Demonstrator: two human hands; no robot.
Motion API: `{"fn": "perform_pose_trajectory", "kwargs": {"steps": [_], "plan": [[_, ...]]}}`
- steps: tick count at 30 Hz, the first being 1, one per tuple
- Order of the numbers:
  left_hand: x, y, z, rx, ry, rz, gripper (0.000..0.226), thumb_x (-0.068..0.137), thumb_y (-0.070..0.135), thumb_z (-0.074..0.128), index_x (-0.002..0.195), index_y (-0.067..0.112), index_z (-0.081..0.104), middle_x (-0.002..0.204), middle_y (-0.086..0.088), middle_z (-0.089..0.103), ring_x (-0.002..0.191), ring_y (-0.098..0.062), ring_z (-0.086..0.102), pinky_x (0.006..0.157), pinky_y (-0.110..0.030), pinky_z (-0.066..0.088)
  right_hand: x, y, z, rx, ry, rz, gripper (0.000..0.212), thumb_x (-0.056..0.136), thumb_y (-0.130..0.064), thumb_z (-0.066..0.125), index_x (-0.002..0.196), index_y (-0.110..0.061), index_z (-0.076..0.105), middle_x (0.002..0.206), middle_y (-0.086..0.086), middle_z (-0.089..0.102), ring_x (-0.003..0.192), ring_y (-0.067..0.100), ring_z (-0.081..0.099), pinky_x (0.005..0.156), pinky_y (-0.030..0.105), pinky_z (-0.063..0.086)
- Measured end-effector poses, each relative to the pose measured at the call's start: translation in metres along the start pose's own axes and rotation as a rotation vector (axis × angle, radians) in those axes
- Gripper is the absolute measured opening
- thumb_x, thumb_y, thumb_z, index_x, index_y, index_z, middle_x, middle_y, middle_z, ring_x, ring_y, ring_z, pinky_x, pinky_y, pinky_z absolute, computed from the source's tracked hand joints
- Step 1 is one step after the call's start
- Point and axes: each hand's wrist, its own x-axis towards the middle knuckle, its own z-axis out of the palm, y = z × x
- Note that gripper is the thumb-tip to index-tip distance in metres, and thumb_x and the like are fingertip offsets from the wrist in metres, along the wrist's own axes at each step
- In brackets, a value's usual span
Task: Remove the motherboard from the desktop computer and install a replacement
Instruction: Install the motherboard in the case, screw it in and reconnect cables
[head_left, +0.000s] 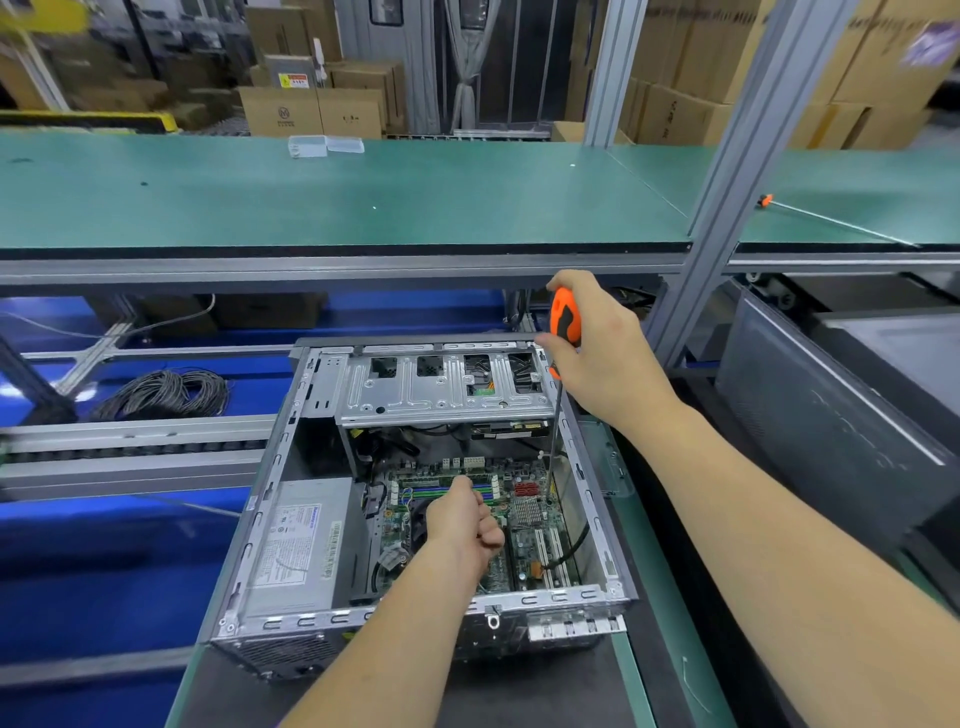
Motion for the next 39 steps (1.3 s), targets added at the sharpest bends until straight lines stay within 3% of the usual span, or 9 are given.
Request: {"fn": "perform_pose_trajectory", "kwargs": {"steps": [13,17,20,26,28,30,32,36,39], "plan": [[0.003,-0.002,0.002,0.066,0.007,0.058,0.034,0.101,0.013,0.041,0.068,0.015,0.036,0.047,0.004,0.023,0.037,-0.01,0.014,0.037,-0.019,0.014,0.001,-0.004,-0.006,0.005,-0.042,0.034,0.037,0.093,-0.023,0.068,0.12,-0.019,0.044,0.094,-0.002,0.051,0.082,0.025,0.052,0.07,0.038,0.048],[0.003,-0.002,0.003,0.087,0.0,0.066,0.031,0.101,0.012,0.042,0.07,0.013,0.038,0.046,0.004,0.023,0.038,-0.01,0.014,0.037,-0.019,0.014,0.022,-0.014,-0.015,-0.563,-0.054,0.077,0.048,0.095,-0.065,0.042,0.083,-0.019,0.044,0.062,-0.002,0.034,0.065,0.029,0.044,0.058,0.034,0.037],[0.002,-0.002,0.003,0.098,0.001,0.064,0.03,0.101,0.013,0.042,0.07,0.013,0.039,0.047,0.004,0.025,0.039,-0.01,0.015,0.037,-0.02,0.014,0.049,-0.02,-0.026,-0.779,-0.233,0.133,0.053,0.098,-0.058,0.043,0.065,-0.018,0.035,0.063,0.001,0.034,0.07,0.029,0.046,0.062,0.036,0.037],[0.002,-0.002,0.002,0.118,-0.01,0.047,0.03,0.099,0.01,0.039,0.07,0.014,0.036,0.046,0.005,0.022,0.04,-0.01,0.013,0.038,-0.02,0.013,0.068,-0.023,-0.061,-0.544,-0.822,-0.006,0.004,0.095,-0.028,0.059,0.097,-0.031,0.062,0.101,-0.006,0.064,0.09,0.021,0.061,0.082,0.037,0.049],[0.001,-0.001,0.003,0.12,-0.012,0.05,0.029,0.098,0.009,0.039,0.069,0.014,0.036,0.046,0.005,0.021,0.04,-0.01,0.013,0.039,-0.02,0.013,0.072,-0.03,-0.069,-0.544,-0.949,0.06,0.027,0.094,-0.024,0.062,0.119,-0.033,0.059,0.109,-0.002,0.062,0.083,0.021,0.067,0.083,0.04,0.054],[0.001,-0.001,0.003,0.13,-0.012,0.05,0.029,0.097,0.008,0.04,0.069,0.014,0.035,0.046,0.005,0.021,0.04,-0.01,0.013,0.039,-0.02,0.013,0.073,-0.035,-0.066,-0.561,-0.965,0.177,0.04,0.095,-0.041,0.063,0.129,-0.023,0.05,0.102,0.005,0.06,0.068,0.024,0.071,0.066,0.04,0.058],[0.001,-0.002,0.002,0.135,-0.008,0.05,0.029,0.098,0.009,0.04,0.07,0.014,0.036,0.048,0.005,0.022,0.041,-0.01,0.013,0.038,-0.021,0.013,0.072,-0.044,-0.055,-0.769,-0.887,0.126,0.049,0.099,-0.054,0.048,0.099,-0.006,0.055,0.082,0.01,0.063,0.059,0.024,0.066,0.055,0.035,0.051],[0.0,-0.002,0.002,0.146,-0.006,0.056,0.028,0.098,0.01,0.04,0.07,0.014,0.037,0.048,0.005,0.022,0.04,-0.01,0.013,0.037,-0.02,0.014,0.067,-0.048,-0.039,-0.713,-0.919,-0.119,0.01,0.096,-0.02,0.052,0.104,-0.023,0.058,0.105,0.003,0.058,0.076,0.018,0.054,0.075,0.039,0.05],[-0.001,-0.002,0.003,0.137,-0.005,0.064,0.029,0.099,0.01,0.041,0.07,0.014,0.037,0.048,0.004,0.023,0.04,-0.01,0.014,0.037,-0.021,0.014,0.067,-0.045,-0.041,-0.693,-0.888,-0.1,0.018,0.098,-0.04,0.055,0.106,-0.024,0.055,0.091,-0.004,0.052,0.067,0.014,0.056,0.072,0.036,0.05]]}}
